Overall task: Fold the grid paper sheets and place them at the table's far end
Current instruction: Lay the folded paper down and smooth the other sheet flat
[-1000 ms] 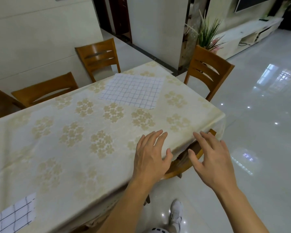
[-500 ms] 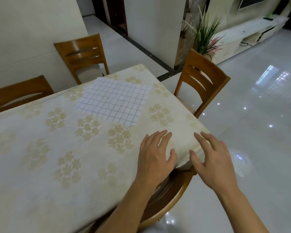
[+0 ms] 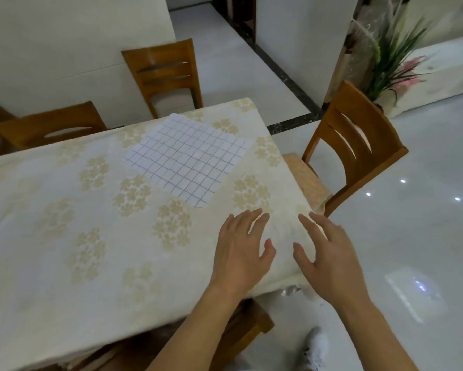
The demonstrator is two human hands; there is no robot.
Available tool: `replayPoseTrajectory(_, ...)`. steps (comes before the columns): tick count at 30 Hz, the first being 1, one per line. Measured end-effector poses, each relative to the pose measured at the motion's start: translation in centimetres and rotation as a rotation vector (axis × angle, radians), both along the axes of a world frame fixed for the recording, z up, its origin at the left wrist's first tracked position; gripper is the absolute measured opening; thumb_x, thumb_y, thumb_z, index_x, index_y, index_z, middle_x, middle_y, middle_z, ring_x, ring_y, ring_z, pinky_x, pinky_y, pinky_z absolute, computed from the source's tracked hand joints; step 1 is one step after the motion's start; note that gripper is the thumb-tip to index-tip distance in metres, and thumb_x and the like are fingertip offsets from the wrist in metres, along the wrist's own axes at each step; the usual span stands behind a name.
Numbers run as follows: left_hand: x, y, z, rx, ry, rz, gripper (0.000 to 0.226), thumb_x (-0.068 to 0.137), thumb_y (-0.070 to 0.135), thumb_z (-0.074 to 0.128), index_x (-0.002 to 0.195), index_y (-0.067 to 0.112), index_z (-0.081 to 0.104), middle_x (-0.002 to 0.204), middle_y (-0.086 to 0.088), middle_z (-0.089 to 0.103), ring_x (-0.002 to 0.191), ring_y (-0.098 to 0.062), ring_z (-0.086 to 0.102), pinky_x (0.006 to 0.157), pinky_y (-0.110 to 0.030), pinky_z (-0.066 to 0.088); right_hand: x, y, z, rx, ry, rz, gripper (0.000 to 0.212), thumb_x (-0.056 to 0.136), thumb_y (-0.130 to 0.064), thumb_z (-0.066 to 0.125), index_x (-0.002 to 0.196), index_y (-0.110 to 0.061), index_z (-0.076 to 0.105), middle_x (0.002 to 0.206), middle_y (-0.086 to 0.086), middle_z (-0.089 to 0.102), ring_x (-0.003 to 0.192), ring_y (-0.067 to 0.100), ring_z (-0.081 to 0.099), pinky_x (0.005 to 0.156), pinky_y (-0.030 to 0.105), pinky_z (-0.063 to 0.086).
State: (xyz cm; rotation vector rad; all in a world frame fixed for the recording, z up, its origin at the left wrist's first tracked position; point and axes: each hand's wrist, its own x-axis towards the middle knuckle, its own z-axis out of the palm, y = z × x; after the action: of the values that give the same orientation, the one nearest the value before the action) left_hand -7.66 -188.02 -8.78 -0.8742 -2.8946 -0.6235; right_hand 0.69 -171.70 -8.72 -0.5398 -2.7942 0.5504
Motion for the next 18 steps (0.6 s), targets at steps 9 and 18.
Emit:
replayPoseTrajectory(9,1.2,10.8,0.6,0.023,-0.028,0.210,0.046,0.093,0.034,0.049,0.136,0.021,0.054,0.141,0.002,0.055,0.129,-0.016,0.049,0.117,-0.037,0.025,-2.0,12.6,-0.8,-0.023,0.026,0.253,0.052,0.087,-0.043,0.067,0.135,-0.024,0.056,0.137,0.007,0.060,0.117,0.030,0.061,0.098,0.047,0.048)
replayPoseTrajectory(18,0.5,11.5,1.1,0.013,0.015,0.411,0.046,0.092,0.034,0.047,0.134,0.019,0.057,0.138,0.000,0.058,0.125,-0.018,0.053,0.114,-0.040,0.032,-7.5,14.9,-1.1,-0.141,0.049,0.450,0.055,0.090,-0.044,0.058,0.140,-0.022,0.053,0.143,0.004,0.055,0.128,0.027,0.053,0.103,0.048,0.045)
